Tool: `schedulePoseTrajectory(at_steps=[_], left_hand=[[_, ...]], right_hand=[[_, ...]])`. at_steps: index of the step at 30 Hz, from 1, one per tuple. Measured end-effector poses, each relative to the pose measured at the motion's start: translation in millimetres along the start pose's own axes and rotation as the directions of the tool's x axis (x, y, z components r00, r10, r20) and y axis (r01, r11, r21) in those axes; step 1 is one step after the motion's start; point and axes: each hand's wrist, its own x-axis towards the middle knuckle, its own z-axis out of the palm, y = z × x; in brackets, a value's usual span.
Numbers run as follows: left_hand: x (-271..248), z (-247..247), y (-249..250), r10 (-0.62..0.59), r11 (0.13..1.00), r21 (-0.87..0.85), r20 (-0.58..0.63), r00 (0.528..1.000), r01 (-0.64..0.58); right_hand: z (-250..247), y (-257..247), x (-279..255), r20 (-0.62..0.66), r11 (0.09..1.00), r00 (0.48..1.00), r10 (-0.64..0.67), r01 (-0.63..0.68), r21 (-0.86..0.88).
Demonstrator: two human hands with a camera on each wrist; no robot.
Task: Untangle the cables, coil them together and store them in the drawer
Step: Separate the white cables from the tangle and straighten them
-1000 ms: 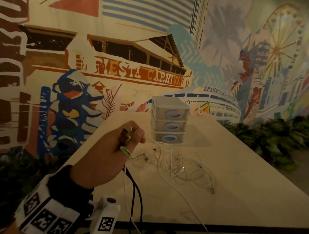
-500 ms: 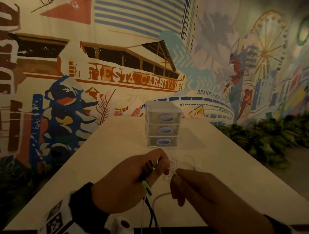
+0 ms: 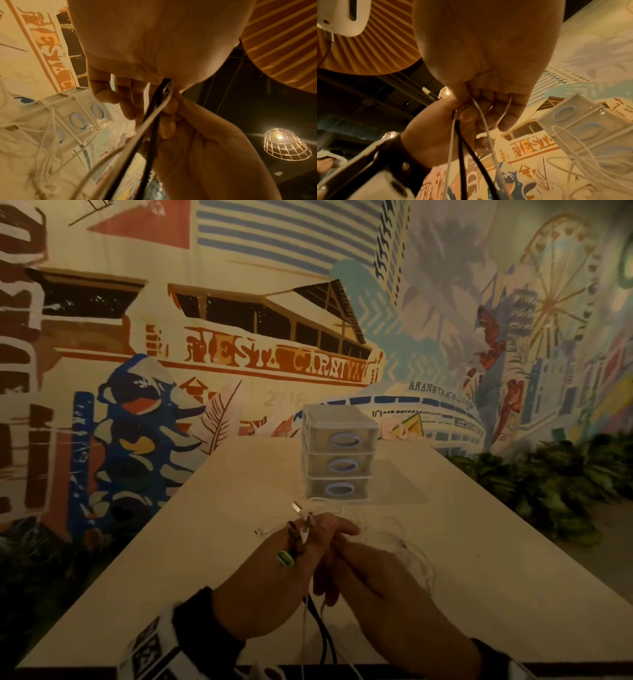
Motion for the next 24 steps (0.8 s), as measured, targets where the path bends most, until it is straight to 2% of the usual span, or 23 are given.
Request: schedulePoseTrajectory(at_steps=[1, 3, 7, 14, 18, 22, 24], left_hand=[[-0.5, 2.3, 3.1, -0.011, 0.997, -0.078, 0.039, 0.999, 0.014], [-0.1, 3.9, 5.4, -0.023, 0.995, -0.094, 0.038, 0.999, 0.027], [9.4, -7.4, -1.4, 0.149, 0.983, 0.129, -0.148, 0.978, -0.130], [12.8, -32.3, 15.3, 0.209, 0.978, 0.060, -0.268, 0.940, -0.200], [14.9, -47.6, 25.2, 0.267, 0.964, 0.086, -0.374, 0.888, -0.253], [16.7, -62.9, 30.0, 0.317, 0.947, 0.091, -0.412, 0.854, -0.307], [15.8, -63.7, 30.0, 0.309, 0.946, 0.041, -0.417, 0.855, -0.322]], right_hand=[[3.3, 1.5, 1.1, 0.048, 1.000, 0.998, 0.028, -0.028, 0.003], [7.5, 5.4, 2.9, 0.109, 0.997, 0.992, 0.067, -0.071, 0.033], [8.8, 12.1, 0.6, 0.192, 0.994, 0.975, 0.109, -0.113, 0.011], [14.3, 39.6, -9.3, 0.289, 0.979, 0.941, 0.178, -0.140, -0.148], [16.3, 50.9, -17.3, 0.364, 0.966, 0.908, 0.207, -0.130, -0.223], [8.0, 55.6, -28.1, 0.345, 0.954, 0.915, 0.207, -0.111, -0.279], [-0.9, 52.9, -34.4, 0.384, 0.952, 0.899, 0.209, -0.098, -0.289]])
